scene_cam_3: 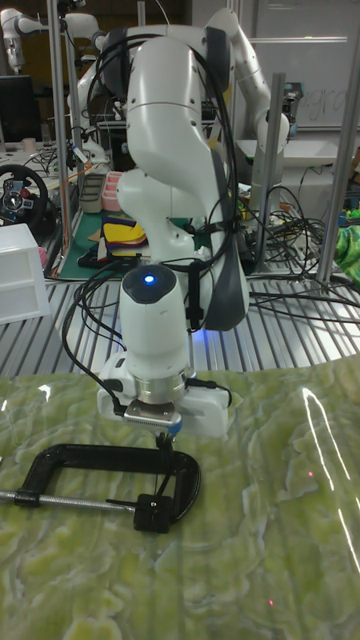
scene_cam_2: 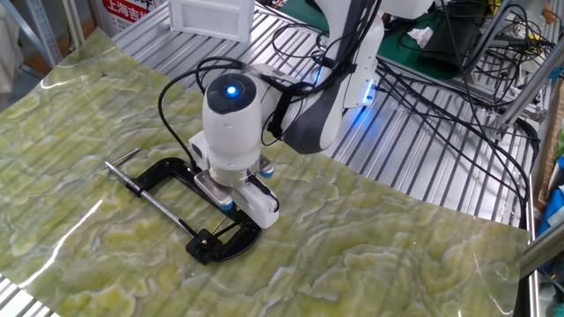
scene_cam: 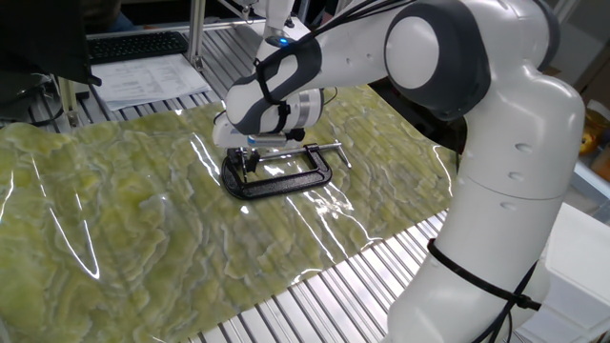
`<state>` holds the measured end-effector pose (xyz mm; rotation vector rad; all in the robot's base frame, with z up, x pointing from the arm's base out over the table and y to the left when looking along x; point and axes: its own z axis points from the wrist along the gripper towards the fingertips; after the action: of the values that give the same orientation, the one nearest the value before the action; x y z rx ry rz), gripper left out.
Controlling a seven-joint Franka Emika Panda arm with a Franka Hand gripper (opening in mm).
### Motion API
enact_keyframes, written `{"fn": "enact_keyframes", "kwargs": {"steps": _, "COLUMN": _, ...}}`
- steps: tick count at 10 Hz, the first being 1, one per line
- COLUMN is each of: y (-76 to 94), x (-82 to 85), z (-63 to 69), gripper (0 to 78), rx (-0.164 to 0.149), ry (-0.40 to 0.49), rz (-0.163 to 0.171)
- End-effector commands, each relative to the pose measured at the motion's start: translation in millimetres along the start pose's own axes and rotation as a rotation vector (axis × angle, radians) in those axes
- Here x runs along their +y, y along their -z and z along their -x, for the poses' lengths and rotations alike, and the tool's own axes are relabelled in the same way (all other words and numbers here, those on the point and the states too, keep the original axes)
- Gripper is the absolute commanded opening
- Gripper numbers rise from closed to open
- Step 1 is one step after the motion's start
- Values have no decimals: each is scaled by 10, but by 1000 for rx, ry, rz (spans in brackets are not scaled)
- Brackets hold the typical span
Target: Turn the hands of a clock
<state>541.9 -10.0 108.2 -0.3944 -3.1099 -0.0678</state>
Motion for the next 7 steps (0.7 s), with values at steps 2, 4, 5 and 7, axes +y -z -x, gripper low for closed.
{"fn": "enact_keyframes", "kwargs": {"steps": 2, "y": -78, "x": -3, "z": 6, "gripper": 0, "rx": -16, "ry": -5, "rz": 3}}
{"fn": "enact_keyframes", "kwargs": {"steps": 4, "y": -129, "x": -2, "z": 8, "gripper": 0, "rx": -23, "ry": -7, "rz": 5}}
{"fn": "enact_keyframes", "kwargs": {"steps": 5, "y": -135, "x": -1, "z": 8, "gripper": 0, "rx": -22, "ry": -7, "rz": 5}}
{"fn": "enact_keyframes", "kwargs": {"steps": 7, "y": -156, "x": -1, "z": 9, "gripper": 0, "rx": -22, "ry": -7, "rz": 4}}
